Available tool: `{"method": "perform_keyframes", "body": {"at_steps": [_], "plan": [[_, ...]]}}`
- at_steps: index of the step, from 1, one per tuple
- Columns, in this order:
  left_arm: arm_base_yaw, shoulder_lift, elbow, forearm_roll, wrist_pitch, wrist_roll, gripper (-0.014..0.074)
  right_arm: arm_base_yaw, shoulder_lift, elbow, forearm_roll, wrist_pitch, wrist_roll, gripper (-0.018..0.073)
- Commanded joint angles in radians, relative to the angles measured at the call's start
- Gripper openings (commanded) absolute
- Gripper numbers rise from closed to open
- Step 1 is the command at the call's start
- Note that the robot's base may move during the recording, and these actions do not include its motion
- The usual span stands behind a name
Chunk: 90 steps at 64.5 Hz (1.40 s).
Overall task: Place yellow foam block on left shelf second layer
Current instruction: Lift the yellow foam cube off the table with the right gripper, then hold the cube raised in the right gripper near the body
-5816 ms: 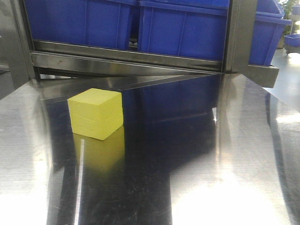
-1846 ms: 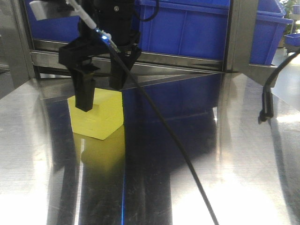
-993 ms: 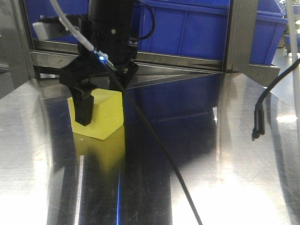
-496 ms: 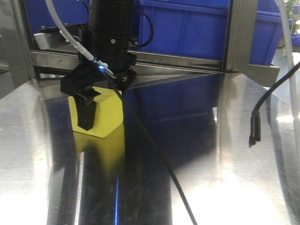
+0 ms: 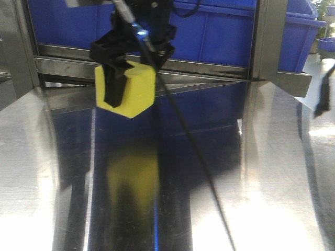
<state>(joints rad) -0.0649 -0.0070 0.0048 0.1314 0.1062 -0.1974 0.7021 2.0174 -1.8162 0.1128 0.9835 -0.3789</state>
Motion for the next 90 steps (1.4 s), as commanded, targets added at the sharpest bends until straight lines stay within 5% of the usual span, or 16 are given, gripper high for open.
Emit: {"method": "perform_keyframes", "body": {"at_steps": [1, 29, 60, 90], "plan": [[0.002, -0.013, 0.028, -0.007, -0.084, -0.004, 0.0136, -0.02, -0.14, 0.069, 0.01, -0.121, -0.01, 0.0309], [0.002, -0.013, 0.028, -0.007, -0.084, -0.004, 0.0136, -0.203, -0.599, 0.741, 0.012, -0.564, 0.06, 0.0308], [0.002, -0.013, 0.028, -0.007, -0.084, -0.004, 0.0136, -0.559, -1.162, 1.251, 0.02, -0.7, 0.087, 0.0308], [0.002, -0.013, 0.028, -0.007, -0.084, -0.004, 0.0136, -0.597, -1.675, 1.4, 0.08, -0.719, 0.087, 0.0308]]}}
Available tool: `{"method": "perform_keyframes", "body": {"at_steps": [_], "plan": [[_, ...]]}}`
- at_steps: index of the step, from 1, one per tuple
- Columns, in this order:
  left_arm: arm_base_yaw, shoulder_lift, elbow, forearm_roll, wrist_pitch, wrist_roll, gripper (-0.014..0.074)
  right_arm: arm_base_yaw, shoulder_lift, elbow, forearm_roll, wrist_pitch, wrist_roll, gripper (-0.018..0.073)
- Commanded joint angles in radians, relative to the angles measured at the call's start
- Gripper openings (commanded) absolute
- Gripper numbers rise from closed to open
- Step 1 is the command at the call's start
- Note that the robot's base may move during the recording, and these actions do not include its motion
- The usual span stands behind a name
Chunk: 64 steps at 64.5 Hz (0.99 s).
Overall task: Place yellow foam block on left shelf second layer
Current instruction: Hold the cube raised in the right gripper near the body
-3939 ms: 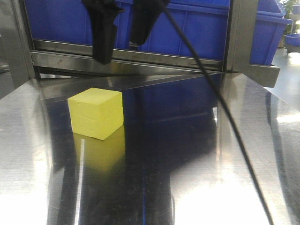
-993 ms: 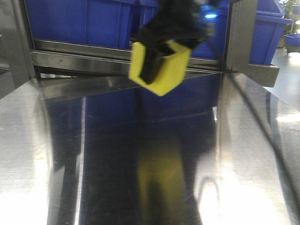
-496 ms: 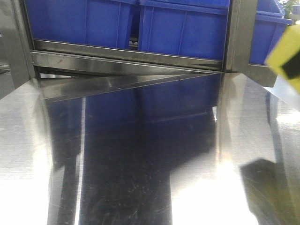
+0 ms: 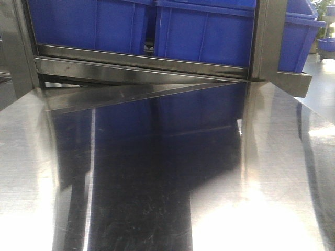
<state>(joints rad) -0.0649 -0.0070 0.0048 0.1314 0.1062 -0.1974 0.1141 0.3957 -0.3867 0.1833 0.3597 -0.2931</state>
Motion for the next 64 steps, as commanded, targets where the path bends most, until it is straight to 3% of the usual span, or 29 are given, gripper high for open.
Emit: {"method": "perform_keyframes", "body": {"at_steps": [1, 17, 64], "plan": [[0.002, -0.013, 0.028, -0.007, -0.084, -0.004, 0.0136, -0.009, -0.071, -0.03, 0.01, -0.098, 0.001, 0.0308], [0.002, -0.013, 0.028, -0.007, -0.084, -0.004, 0.0136, -0.009, -0.208, -0.03, 0.014, -0.119, 0.001, 0.0308], [0.002, -0.013, 0.028, -0.007, -0.084, -0.004, 0.0136, -0.009, -0.211, -0.03, 0.014, -0.129, 0.001, 0.0308]]}}
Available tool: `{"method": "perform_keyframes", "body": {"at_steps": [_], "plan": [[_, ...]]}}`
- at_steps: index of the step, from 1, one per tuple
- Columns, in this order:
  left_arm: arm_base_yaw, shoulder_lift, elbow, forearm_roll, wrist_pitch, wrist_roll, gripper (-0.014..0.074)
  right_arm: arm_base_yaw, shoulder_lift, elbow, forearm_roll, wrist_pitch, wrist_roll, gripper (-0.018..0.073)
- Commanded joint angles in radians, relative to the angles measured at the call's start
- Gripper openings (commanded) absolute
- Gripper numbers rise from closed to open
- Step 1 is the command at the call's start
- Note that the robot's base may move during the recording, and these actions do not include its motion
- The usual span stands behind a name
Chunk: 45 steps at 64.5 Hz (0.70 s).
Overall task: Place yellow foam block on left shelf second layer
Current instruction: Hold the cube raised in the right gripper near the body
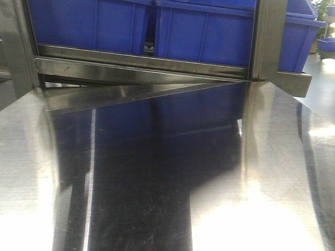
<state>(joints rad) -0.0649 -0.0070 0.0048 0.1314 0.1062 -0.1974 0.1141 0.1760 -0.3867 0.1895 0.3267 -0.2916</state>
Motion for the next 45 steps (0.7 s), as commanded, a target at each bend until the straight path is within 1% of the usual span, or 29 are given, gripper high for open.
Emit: {"method": "perform_keyframes", "body": {"at_steps": [1, 45], "plan": [[0.002, -0.013, 0.028, -0.007, -0.084, -0.004, 0.0136, -0.009, 0.009, -0.03, 0.008, -0.096, 0.0, 0.0308], [0.002, -0.013, 0.028, -0.007, -0.084, -0.004, 0.0136, -0.009, 0.009, -0.03, 0.008, -0.096, 0.0, 0.0308]]}}
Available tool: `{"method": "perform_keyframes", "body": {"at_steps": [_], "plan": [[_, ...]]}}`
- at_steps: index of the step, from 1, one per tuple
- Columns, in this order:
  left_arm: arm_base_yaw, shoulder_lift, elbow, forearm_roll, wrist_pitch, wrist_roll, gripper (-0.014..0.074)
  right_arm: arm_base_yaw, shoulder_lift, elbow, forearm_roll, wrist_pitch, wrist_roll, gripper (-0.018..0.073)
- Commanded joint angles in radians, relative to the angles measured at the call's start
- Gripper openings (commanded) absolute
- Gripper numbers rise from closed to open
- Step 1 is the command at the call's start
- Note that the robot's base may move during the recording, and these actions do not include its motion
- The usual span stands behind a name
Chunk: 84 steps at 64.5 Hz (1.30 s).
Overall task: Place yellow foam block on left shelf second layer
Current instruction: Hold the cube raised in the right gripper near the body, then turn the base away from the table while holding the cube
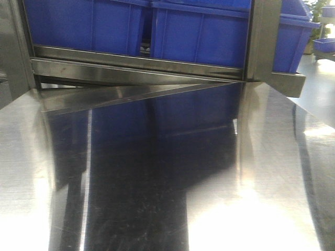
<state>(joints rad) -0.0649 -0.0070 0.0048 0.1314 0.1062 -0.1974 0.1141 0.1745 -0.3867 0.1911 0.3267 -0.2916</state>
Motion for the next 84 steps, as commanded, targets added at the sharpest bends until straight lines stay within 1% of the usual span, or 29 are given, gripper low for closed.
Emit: {"method": "perform_keyframes", "body": {"at_steps": [1, 84], "plan": [[0.002, -0.013, 0.028, -0.007, -0.084, -0.004, 0.0136, -0.009, 0.01, -0.03, 0.007, -0.096, 0.0, 0.0308], [0.002, -0.013, 0.028, -0.007, -0.084, -0.004, 0.0136, -0.009, 0.021, -0.03, 0.007, -0.096, 0.0, 0.0308]]}}
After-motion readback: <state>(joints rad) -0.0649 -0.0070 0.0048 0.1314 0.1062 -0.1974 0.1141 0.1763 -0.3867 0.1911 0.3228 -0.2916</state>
